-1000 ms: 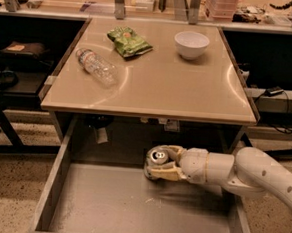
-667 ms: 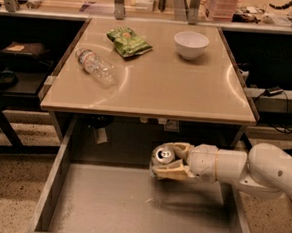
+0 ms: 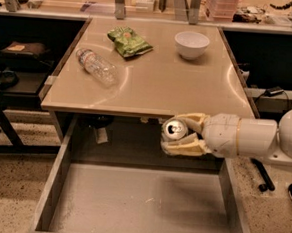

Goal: Pick 7up can from top drawer and place on counter

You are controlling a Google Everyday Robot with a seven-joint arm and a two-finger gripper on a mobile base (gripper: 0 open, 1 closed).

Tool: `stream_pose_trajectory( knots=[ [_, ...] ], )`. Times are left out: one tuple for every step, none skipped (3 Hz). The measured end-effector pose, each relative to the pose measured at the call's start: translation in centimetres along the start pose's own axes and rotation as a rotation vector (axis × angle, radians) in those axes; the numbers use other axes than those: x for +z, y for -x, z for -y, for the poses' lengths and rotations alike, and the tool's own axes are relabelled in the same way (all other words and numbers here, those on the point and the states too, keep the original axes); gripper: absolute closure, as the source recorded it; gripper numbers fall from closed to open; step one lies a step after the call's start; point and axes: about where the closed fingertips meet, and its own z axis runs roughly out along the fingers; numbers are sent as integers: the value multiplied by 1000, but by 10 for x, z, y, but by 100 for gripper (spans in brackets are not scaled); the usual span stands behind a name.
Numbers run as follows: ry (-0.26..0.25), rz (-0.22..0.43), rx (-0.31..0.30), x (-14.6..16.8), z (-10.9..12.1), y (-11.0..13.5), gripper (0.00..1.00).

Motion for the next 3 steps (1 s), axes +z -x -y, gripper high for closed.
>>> stream_pose_trajectory(
  knots=[
    [-6, -18, -62, -16, 34, 45, 100],
    [17, -14, -95, -19, 76, 82, 100],
    [35, 35, -81, -6, 122, 100, 100]
  ],
)
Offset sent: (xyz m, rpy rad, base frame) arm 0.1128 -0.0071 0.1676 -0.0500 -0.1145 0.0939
